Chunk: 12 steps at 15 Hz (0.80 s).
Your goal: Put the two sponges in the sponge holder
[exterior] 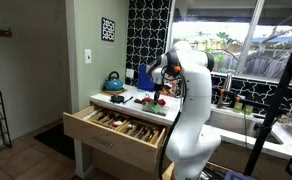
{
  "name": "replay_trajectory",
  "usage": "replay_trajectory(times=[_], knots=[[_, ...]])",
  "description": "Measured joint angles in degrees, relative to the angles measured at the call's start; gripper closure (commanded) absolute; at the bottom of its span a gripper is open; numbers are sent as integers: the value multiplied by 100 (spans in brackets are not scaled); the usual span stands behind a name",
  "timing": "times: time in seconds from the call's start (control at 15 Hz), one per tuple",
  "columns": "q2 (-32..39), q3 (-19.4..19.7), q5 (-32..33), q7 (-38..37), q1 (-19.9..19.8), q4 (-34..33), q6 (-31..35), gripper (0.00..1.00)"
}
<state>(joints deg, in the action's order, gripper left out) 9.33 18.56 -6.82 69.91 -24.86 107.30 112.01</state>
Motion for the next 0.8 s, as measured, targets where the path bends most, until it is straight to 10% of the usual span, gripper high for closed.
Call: replay_trajectory(times=[0.27, 0.33, 0.8], knots=[[12, -4, 68, -6, 8, -30, 0, 96], [12, -4, 115, -16, 16, -47, 0, 74], [-1, -30, 560, -228, 131, -150, -1, 31]])
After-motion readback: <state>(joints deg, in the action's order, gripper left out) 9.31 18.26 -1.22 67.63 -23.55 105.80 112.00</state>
